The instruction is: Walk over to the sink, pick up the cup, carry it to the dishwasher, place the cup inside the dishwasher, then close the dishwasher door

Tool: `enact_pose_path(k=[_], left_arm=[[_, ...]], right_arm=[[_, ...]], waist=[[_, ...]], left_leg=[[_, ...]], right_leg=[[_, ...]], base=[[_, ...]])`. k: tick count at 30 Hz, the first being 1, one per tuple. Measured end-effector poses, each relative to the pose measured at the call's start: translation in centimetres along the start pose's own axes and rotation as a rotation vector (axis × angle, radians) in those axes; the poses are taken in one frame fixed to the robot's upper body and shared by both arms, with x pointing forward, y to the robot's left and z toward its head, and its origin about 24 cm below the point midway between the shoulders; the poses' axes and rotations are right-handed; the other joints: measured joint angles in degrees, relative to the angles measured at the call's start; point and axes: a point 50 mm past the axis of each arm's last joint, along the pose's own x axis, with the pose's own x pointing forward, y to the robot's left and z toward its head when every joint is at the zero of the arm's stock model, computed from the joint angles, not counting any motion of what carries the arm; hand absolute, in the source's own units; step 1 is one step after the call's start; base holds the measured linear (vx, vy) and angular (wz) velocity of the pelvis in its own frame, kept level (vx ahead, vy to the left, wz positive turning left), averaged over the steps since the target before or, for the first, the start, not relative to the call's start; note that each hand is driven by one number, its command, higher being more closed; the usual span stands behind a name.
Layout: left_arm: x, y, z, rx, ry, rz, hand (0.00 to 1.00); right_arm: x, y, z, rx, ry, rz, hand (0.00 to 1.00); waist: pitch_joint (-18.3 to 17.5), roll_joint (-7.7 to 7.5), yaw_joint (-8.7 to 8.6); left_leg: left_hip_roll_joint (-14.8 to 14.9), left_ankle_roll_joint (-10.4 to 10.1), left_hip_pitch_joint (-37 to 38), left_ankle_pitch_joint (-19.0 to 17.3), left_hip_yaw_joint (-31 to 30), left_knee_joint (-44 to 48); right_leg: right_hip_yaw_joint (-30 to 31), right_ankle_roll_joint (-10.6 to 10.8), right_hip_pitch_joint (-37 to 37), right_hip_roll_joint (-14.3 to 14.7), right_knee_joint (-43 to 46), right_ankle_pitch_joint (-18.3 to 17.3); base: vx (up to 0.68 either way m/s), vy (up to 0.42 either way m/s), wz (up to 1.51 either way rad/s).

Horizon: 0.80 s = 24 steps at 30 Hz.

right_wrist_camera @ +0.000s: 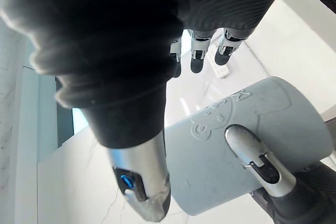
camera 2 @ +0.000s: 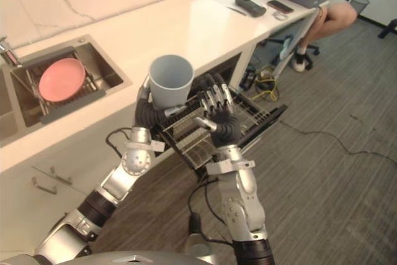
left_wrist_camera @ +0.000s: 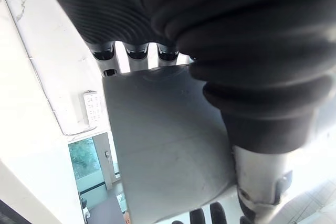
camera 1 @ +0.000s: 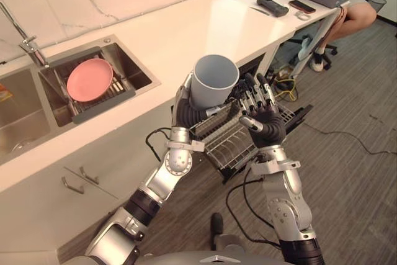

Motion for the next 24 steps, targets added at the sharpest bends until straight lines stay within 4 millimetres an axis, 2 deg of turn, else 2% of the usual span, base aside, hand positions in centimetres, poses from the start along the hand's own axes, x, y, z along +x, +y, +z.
enact_pose_path(k=[10, 24], left_arm=[[-0.2, -0.1, -0.3, 0.077, 0.009, 0.035, 1.00], [-0.6, -0.7, -0.1, 0.161, -0.037, 0.051, 1.00]], right_arm=[[1.3, 1.0, -0.4, -0.055, 0.042, 0.028, 0.00], [2.0, 1.9, -1.6, -0.072, 0.113, 0.014, 0.00]], waist=[[-1.11, -0.07, 0.48], [-2.28, -0.47, 0.82]], left_leg=[[0.19, 0.25, -1.51, -0.14, -0.35, 1.72], [0.13, 0.31, -2.55, -0.16, -1.54, 2.45]], right_leg=[[-0.15, -0.20, -0.73, -0.17, 0.31, 0.67], [-1.09, -0.06, -0.75, -0.67, 0.28, 0.76]], base=[[-0.03, 0.002, 0.01], [-0.03, 0.000, 0.04]])
